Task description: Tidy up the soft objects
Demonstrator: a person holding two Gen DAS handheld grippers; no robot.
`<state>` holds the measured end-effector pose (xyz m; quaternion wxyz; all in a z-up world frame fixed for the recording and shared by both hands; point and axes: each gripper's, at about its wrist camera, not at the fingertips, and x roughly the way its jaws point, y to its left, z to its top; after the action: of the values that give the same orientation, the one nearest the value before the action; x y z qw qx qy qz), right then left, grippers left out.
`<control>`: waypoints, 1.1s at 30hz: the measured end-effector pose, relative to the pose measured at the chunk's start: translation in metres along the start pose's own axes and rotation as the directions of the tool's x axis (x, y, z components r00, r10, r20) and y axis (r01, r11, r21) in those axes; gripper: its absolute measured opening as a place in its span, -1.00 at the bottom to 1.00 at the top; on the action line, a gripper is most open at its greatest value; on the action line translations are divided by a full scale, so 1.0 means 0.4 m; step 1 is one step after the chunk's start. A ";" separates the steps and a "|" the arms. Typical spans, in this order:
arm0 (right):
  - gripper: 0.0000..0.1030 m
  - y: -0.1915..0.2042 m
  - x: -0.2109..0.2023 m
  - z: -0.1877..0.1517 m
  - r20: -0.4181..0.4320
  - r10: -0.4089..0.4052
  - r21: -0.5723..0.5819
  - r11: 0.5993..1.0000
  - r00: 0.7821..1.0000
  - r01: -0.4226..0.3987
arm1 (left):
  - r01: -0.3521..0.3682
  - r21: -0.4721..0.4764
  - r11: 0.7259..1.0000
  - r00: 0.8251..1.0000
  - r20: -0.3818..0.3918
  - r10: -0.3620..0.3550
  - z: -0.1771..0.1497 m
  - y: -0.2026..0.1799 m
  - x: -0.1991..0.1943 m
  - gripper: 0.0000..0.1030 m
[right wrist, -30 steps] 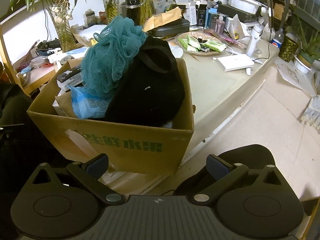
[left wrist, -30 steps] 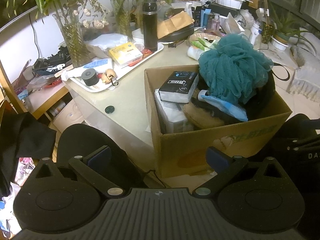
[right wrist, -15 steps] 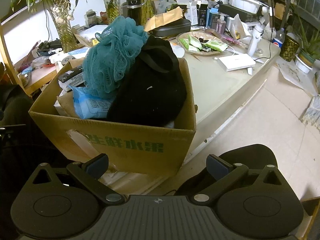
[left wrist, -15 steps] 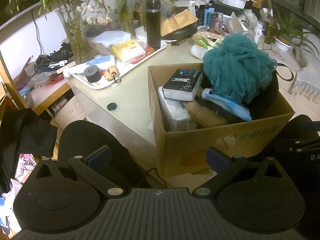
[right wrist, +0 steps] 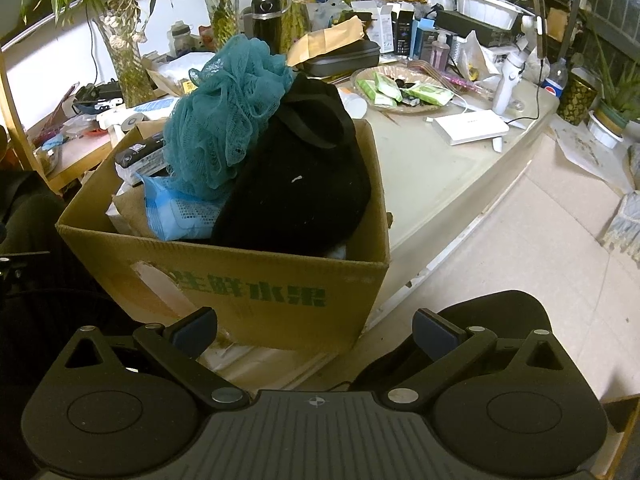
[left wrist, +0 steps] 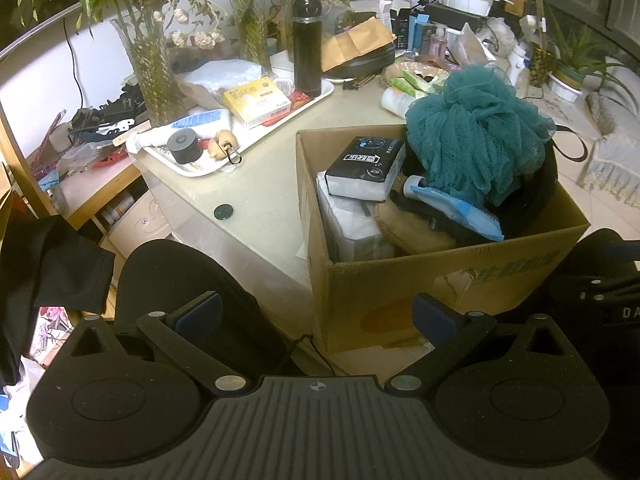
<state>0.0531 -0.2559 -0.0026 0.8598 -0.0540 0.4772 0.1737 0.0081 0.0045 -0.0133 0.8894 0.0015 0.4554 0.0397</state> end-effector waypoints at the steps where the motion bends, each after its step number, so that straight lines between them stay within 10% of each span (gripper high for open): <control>1: 1.00 0.001 -0.001 0.000 0.002 0.000 0.001 1.000 1.000 0.000 | 0.000 0.001 1.000 1.000 -0.001 0.000 -0.001 -0.001 0.000 1.00; 33: 1.00 0.006 0.000 0.003 0.013 -0.005 0.007 1.000 1.000 0.005 | 0.014 0.016 1.000 1.000 -0.003 -0.014 0.005 -0.013 -0.001 1.00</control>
<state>0.0532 -0.2533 -0.0019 0.8636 -0.0511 0.4719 0.1701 0.0098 -0.0008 -0.0122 0.8889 0.0052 0.4571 0.0301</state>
